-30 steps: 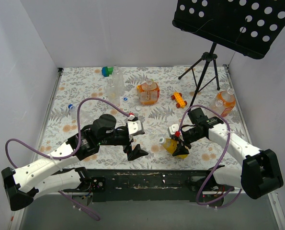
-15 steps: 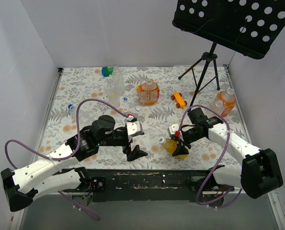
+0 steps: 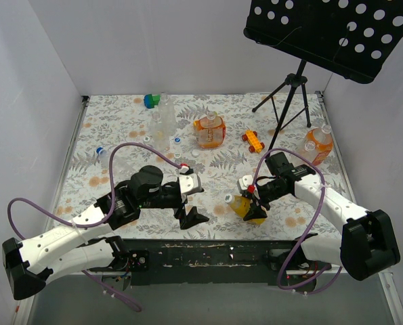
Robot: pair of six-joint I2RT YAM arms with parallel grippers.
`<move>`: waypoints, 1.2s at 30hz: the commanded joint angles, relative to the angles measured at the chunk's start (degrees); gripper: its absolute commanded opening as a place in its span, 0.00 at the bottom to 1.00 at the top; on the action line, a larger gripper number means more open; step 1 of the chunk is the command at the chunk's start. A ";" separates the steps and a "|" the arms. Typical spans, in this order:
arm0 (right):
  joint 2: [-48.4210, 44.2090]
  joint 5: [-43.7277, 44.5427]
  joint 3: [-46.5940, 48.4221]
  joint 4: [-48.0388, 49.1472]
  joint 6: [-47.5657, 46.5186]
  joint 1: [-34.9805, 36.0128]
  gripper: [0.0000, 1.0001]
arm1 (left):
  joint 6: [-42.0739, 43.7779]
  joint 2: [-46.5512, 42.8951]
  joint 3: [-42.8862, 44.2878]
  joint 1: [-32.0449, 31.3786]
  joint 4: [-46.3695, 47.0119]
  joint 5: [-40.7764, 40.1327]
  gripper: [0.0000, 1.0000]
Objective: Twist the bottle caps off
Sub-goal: Unscrew the bottle cap from the plastic bottle.
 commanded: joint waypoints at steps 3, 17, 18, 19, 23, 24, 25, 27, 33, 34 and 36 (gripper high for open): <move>0.75 -0.91 0.82 -1.30 -0.95 -0.10 0.12 | -0.46 -0.80 -0.30 0.31 2.23 0.41 0.98; 0.93 -0.82 0.82 -1.30 -0.95 -0.10 0.12 | -0.55 -1.51 -0.65 0.31 1.79 0.41 0.98; 0.84 -0.82 0.82 -1.21 -0.86 -0.10 0.12 | -0.55 -1.42 -0.57 0.31 1.79 0.32 0.98; 0.75 -0.82 0.82 -1.30 -0.95 -0.10 0.12 | -0.55 -1.42 -0.57 0.31 1.79 0.32 0.98; 0.93 -0.82 0.82 -1.12 -0.86 -0.10 0.12 | -0.54 -1.51 -0.56 0.31 1.70 0.32 0.98; 0.93 -0.73 0.73 -1.21 -0.95 -0.10 0.12 | -0.55 -1.51 -0.48 0.31 1.70 0.32 0.98; 0.84 -0.82 0.82 -1.21 -0.95 -0.01 0.12 | -0.46 -1.51 -0.48 0.31 1.70 0.32 0.98; 0.84 -0.73 0.73 -1.21 -0.86 -0.01 0.12 | -0.55 -1.51 -0.48 0.31 1.70 0.32 0.98; 0.93 -0.73 0.73 -1.21 -0.86 -0.01 0.12 | -1.95 -1.25 -0.83 0.31 3.10 0.50 0.98; 0.93 -0.73 0.73 -1.12 -0.78 -0.01 0.12 | -2.30 -1.07 -0.74 0.31 3.28 0.58 0.98; 0.93 -0.82 0.73 -1.30 -0.86 -0.01 0.12 | -3.00 -0.19 -0.48 0.31 2.93 0.59 0.98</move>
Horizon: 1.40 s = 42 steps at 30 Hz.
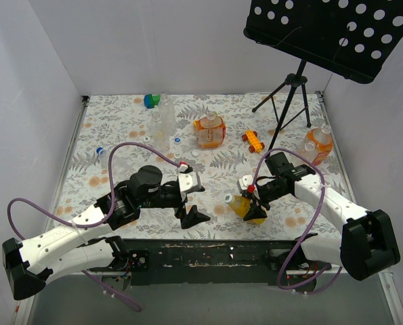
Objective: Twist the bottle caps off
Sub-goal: Unscrew the bottle cap from the plastic bottle.
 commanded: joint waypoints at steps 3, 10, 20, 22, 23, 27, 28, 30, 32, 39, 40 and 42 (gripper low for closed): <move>0.73 -0.80 0.73 -1.21 -0.78 -0.01 0.12 | -2.24 -0.23 -0.35 0.57 1.57 0.54 0.98; 0.73 -0.80 0.73 -1.30 -0.86 -0.01 0.12 | -5.58 -1.55 -2.19 4.08 4.29 4.57 0.98; 0.99 -0.71 0.73 -1.12 -0.95 -0.01 0.12 | -12.08 -1.99 -6.06 9.10 10.28 10.74 0.98; 0.91 -0.71 0.73 -1.12 -0.86 -0.01 0.12 | -12.53 -1.82 -6.32 9.19 10.01 11.00 0.98; 0.99 -0.71 0.73 -1.12 -0.86 -0.10 0.12 | -12.79 -1.90 -6.41 9.27 10.01 11.09 0.98; 0.91 -0.71 0.73 -1.21 -0.86 -0.01 0.12 | -13.58 -2.96 -7.29 9.54 10.45 10.74 0.98; 0.91 -0.71 0.73 -1.30 -0.95 -0.10 0.12 | -13.67 -3.22 -7.46 9.63 10.45 10.56 0.98; 0.91 -0.71 0.73 -1.21 -0.95 -0.10 0.12 | -13.93 -3.57 -7.64 9.63 10.54 10.56 0.98; 0.91 -0.71 0.73 -1.21 -0.95 -0.10 0.12 | -14.37 -3.49 -7.90 9.63 10.71 10.56 0.98; 0.91 -0.71 0.73 -1.21 -0.95 -0.10 0.12 | -14.90 -3.75 -8.43 9.80 11.42 10.30 0.98; 0.91 -0.79 0.73 -1.12 -0.86 -0.10 0.12 | -14.99 -3.75 -8.43 9.80 11.33 10.30 0.98; 0.99 -0.62 0.73 -1.21 -0.95 -0.10 0.12 | -14.90 -3.75 -8.52 9.98 11.33 10.30 0.98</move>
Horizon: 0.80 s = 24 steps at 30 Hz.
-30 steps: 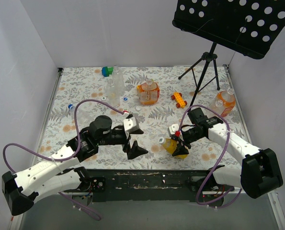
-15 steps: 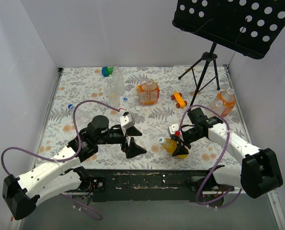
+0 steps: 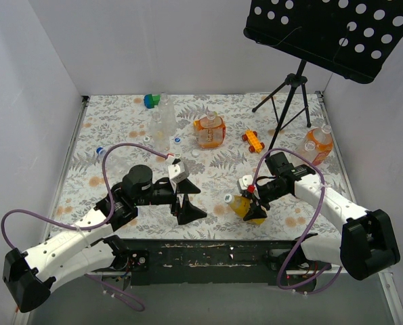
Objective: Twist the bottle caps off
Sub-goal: Unscrew the bottle cap from the plastic bottle.
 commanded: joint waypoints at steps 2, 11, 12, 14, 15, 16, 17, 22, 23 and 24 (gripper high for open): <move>0.86 -0.53 0.73 -1.17 -0.95 -0.10 0.12 | -0.39 -1.41 -0.32 0.58 1.08 0.66 0.98; 0.78 -0.45 0.65 -1.17 -0.95 -0.10 0.12 | -0.83 -2.20 -0.68 0.67 1.35 0.75 0.98; 0.86 -0.44 0.65 -1.25 -0.86 -0.01 0.12 | -0.83 -2.29 -0.68 0.75 1.34 0.75 0.98; 0.86 -0.44 0.65 -1.17 -0.86 -0.01 0.12 | -0.83 -2.38 -0.68 0.84 1.43 0.83 0.98; 0.95 -0.44 0.65 -1.17 -0.78 -0.10 0.12 | -0.92 -2.38 -0.76 0.76 1.52 0.92 0.98; 0.86 -0.53 0.65 -1.17 -0.86 -0.10 0.12 | -0.92 -2.29 -0.76 0.84 1.61 0.92 0.98; 0.95 -0.45 0.65 -1.25 -0.86 -0.01 0.12 | -0.92 -2.29 -0.76 0.93 1.70 0.92 0.98; 0.95 -0.44 0.65 -1.17 -0.86 -0.10 0.12 | -1.09 -1.94 -0.94 1.02 1.96 1.19 0.98; 0.95 -0.44 0.65 -1.17 -0.86 -0.10 0.12 | -1.09 -1.94 -0.94 1.02 2.05 1.19 0.98; 0.95 -0.36 0.65 -1.25 -0.86 -0.10 0.12 | -1.01 -1.94 -0.85 0.93 2.05 1.19 0.98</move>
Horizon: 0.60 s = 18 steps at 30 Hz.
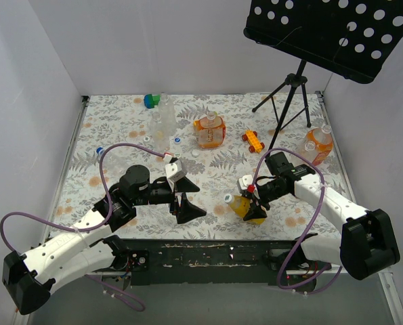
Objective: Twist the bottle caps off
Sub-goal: Unscrew the bottle cap from the plastic bottle.
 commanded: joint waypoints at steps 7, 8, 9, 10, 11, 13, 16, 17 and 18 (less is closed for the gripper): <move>0.91 -0.34 0.56 -1.17 -0.86 -0.10 0.12 | 0.00 -0.96 -0.50 0.32 0.78 1.05 0.98; 0.91 -0.33 0.56 -1.25 -0.86 -0.10 0.12 | -0.09 -0.96 -0.50 0.49 0.95 1.14 0.98; 0.91 -0.33 0.56 -1.17 -0.86 -0.10 0.12 | -0.17 -0.96 -0.50 0.41 0.95 1.14 0.98; 0.91 -0.33 0.56 -1.17 -0.86 -0.10 0.12 | -0.26 -0.96 -0.59 0.49 0.95 1.14 0.98; 0.91 -0.33 0.56 -1.08 -0.86 -0.10 0.12 | -0.35 -0.96 -0.59 0.50 0.87 0.97 0.98; 0.99 -0.33 0.56 -1.08 -0.86 -0.10 0.12 | -0.35 -0.95 -0.50 0.49 0.60 1.06 0.98; 0.91 -0.33 0.56 -1.25 -0.77 -0.01 0.12 | -0.26 -1.13 -0.50 0.50 0.25 0.62 0.98; 0.99 -0.42 0.56 -1.17 -0.86 -0.10 0.12 | -0.18 -1.22 -0.59 0.67 0.16 0.53 0.98; 0.91 -0.42 0.56 -1.25 -0.86 -0.10 0.12 | -0.09 -1.31 -0.68 0.58 0.08 0.35 0.98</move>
